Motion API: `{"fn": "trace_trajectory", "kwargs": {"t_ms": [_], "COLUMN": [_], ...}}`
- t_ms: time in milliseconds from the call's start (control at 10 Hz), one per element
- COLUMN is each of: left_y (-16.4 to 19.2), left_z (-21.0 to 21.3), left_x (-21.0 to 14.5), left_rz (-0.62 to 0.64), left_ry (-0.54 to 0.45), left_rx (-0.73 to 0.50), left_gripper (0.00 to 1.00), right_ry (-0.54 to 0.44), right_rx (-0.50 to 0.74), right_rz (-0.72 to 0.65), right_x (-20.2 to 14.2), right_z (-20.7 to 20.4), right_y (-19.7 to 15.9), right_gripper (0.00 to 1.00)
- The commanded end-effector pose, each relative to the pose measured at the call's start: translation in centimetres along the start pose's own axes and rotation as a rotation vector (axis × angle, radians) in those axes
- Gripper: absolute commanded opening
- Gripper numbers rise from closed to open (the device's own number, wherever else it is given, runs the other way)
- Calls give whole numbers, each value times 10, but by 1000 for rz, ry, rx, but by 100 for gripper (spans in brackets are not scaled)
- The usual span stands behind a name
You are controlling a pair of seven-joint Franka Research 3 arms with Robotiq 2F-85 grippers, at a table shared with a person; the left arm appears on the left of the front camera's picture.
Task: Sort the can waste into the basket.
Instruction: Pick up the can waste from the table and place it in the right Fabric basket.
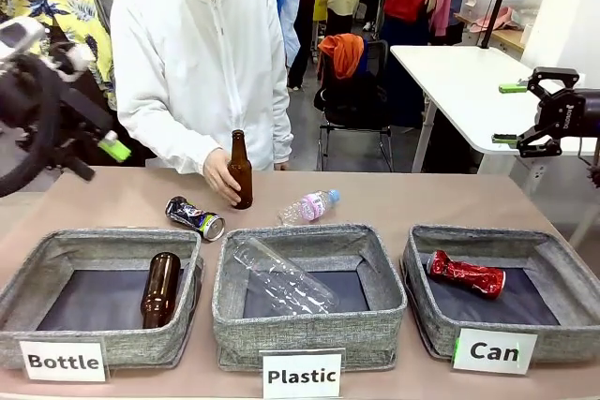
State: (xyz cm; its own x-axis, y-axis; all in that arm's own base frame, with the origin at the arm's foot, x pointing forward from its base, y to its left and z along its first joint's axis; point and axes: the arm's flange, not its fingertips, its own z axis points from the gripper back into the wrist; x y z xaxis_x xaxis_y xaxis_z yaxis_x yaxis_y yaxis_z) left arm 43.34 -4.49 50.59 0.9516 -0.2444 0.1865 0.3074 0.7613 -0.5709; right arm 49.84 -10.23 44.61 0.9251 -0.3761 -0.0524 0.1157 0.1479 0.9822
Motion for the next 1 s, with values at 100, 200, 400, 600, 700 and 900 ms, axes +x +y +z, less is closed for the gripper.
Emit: {"fn": "trace_trajectory", "kwargs": {"t_ms": [100,200,400,600,700,900], "left_y": [73,100,142,157,159,152], "left_z": [70,91,118,118,119,114], "left_x": [-41,-75,-142,-165,-168,-149], "left_rz": [82,106,150,179,176,154], "left_ry": [-111,-197,-377,-431,-440,-373], "left_rx": [-201,-288,-424,-463,-476,-457], "left_gripper": [100,100,100,100,100,100], "right_ry": [10,10,10,10,10,10], "right_rx": [-1,-1,-1,-1,-1,-1], "right_rz": [-1,-1,-1,-1,-1,-1], "right_x": [2,2,2,2,2,2], "right_z": [2,2,2,2,2,2], "right_y": [3,3,3,3,3,3], "right_gripper": [100,100,100,100,100,100]}}
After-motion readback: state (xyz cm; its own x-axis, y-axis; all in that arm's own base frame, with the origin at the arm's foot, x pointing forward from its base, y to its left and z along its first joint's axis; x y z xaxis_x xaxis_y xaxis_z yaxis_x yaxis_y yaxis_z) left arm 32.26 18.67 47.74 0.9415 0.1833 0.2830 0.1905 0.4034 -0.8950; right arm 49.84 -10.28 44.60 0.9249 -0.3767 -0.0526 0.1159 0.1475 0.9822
